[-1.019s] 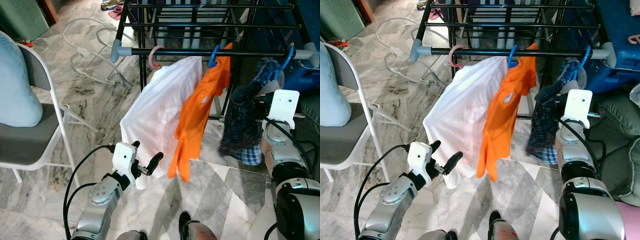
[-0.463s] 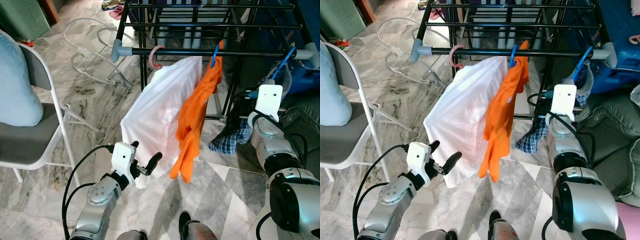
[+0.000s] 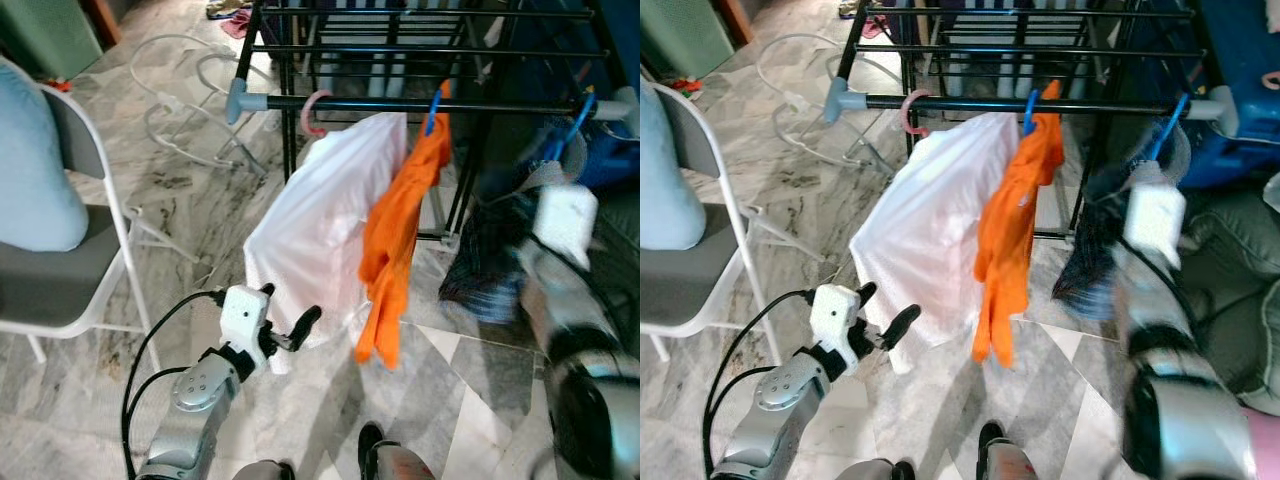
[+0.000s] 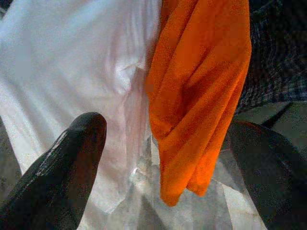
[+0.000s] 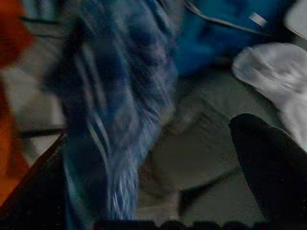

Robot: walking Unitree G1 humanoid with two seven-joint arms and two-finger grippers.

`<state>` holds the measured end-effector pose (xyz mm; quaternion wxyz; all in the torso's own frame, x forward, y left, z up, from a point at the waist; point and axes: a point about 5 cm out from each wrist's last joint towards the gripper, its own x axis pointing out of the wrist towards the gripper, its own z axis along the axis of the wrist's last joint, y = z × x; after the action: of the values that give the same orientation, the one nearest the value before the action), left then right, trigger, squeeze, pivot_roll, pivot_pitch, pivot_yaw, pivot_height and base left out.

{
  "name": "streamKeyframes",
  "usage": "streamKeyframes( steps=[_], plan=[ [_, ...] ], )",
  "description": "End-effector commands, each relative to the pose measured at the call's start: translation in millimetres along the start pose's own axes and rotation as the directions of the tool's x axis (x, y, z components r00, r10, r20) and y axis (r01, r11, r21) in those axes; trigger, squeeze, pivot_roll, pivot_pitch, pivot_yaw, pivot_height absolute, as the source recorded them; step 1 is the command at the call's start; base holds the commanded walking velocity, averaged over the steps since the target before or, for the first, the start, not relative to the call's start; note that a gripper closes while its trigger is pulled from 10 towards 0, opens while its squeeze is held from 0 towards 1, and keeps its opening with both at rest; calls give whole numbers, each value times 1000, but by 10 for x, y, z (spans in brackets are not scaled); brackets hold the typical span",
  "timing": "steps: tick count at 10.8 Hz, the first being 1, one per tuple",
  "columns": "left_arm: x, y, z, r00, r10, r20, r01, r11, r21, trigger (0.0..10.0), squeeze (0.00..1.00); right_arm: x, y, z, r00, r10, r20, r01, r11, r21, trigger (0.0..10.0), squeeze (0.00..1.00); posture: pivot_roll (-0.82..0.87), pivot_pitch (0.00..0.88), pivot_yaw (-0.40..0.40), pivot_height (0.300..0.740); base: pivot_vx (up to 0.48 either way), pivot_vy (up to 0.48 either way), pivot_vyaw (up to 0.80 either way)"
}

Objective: Hang hanger

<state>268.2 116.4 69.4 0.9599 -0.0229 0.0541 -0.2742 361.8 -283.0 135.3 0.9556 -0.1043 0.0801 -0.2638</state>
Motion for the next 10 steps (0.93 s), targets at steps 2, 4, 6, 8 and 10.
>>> streamKeyframes(
  steps=[2,4,6,8,10],
  plan=[
    [-1,4,-41,1000,-11,-28,11,1000,7,10000,0,19,-196,84,996,-69,63,69,998,4,10000,0,-9,225,84,740,0,0,0],
    [49,-15,-21,999,-41,-26,42,999,11,10000,0,-11,-183,75,994,-6,106,6,1000,6,10000,0,-25,223,96,740,0,0,0],
    [62,-27,-31,998,-47,-30,47,999,10,10000,0,16,-74,117,987,142,81,-142,990,-12,10000,0,-24,216,99,740,0,0,0],
    [57,-6,-36,999,-37,-33,38,999,14,10000,0,84,-167,196,982,180,59,-177,983,-46,0,0,-13,215,94,740,0,0,0],
    [13,22,-70,999,-14,-42,15,1000,14,10000,0,135,-257,275,968,248,35,-242,963,-121,39,0,2,215,83,740,0,0,0]
  ],
)
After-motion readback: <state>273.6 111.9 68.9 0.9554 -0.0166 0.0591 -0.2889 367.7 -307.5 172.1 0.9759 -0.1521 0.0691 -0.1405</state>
